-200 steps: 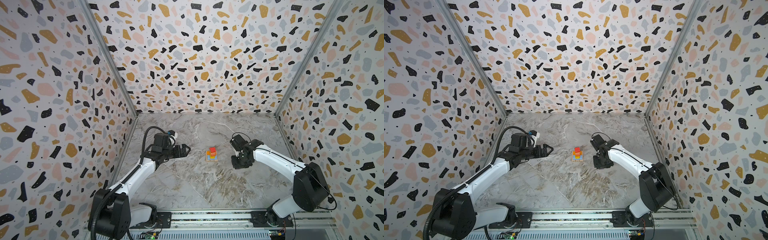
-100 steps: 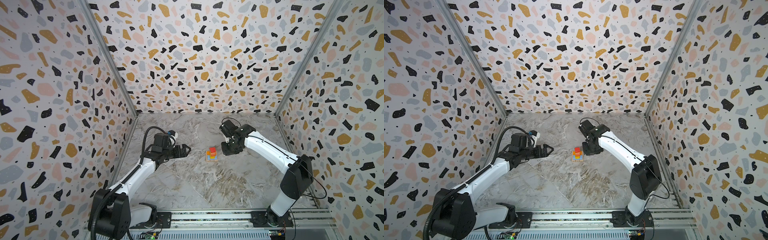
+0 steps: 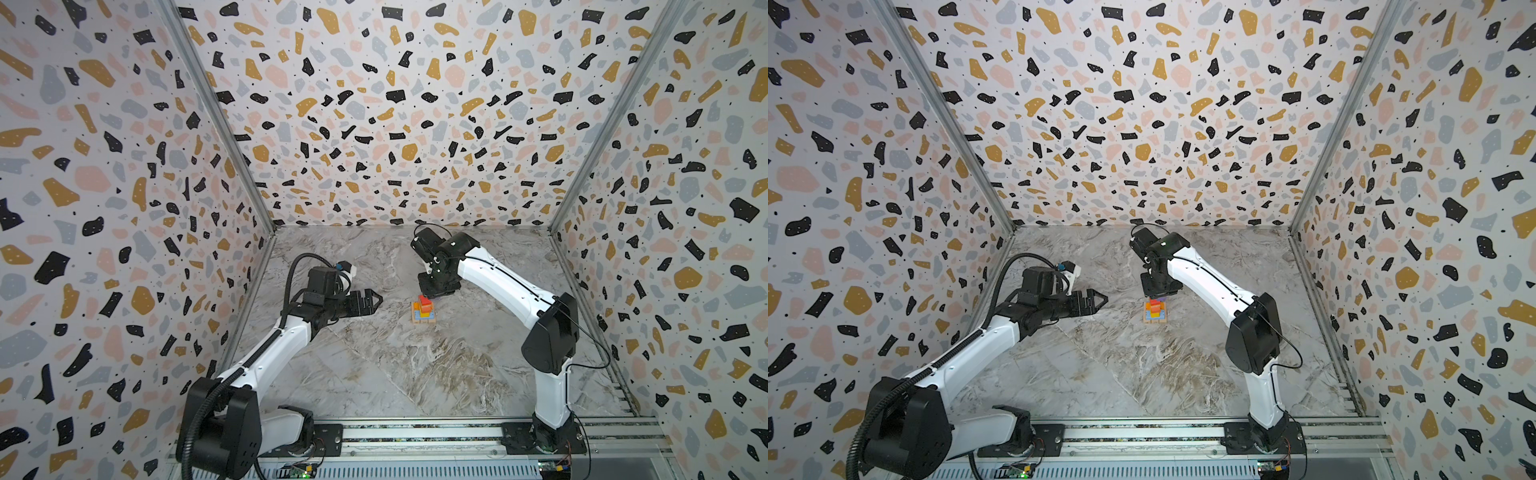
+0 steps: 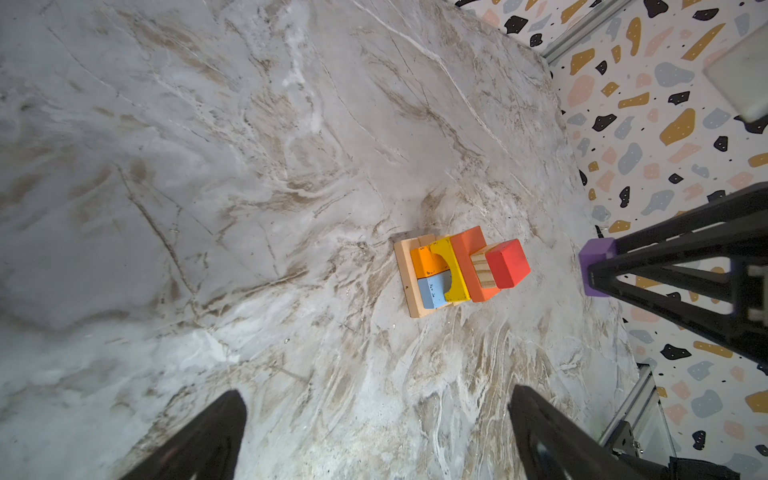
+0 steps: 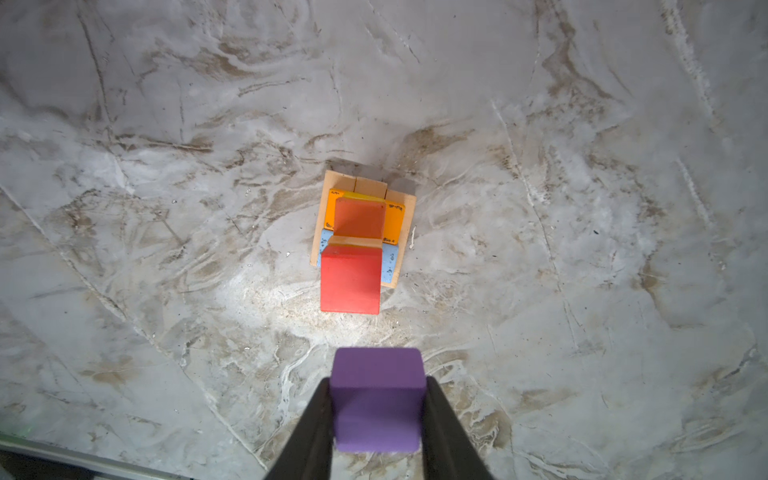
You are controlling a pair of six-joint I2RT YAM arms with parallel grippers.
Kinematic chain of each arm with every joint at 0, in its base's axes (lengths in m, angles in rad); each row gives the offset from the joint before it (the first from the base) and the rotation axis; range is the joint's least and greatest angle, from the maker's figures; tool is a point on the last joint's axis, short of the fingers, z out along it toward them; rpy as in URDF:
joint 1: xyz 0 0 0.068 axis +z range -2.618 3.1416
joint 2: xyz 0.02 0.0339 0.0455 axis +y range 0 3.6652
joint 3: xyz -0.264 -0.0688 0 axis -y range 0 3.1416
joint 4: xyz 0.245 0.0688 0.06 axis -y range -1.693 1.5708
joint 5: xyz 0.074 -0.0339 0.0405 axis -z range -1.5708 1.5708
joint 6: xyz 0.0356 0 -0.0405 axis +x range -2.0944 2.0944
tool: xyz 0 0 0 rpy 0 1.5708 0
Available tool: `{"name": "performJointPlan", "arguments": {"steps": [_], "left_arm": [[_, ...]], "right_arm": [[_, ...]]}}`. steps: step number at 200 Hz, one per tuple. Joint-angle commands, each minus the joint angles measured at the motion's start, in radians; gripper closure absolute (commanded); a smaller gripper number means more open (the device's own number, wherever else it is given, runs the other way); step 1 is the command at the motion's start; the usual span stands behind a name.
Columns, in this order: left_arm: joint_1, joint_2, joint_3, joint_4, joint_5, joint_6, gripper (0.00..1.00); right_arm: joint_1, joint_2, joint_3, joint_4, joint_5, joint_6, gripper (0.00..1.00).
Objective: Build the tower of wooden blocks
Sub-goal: 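Lower the purple cube onto the red cube on the stack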
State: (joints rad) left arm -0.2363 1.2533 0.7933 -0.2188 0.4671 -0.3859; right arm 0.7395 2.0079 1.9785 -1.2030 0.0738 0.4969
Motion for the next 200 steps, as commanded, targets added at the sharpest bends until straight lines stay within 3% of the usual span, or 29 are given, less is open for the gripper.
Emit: {"name": "performJointPlan", "arguments": {"steps": [1, 200], "left_arm": [[0.005, -0.016, -0.012, 0.019, 0.018, -0.005, 0.0], [0.007, -0.028, -0.012, 0.026, 0.035, -0.007, 0.0]], "right_arm": [[0.004, 0.009, 0.048, -0.063, 0.001, 0.008, 0.7], [0.005, 0.128, 0.162, -0.115, -0.03, -0.006, 0.7]]}}
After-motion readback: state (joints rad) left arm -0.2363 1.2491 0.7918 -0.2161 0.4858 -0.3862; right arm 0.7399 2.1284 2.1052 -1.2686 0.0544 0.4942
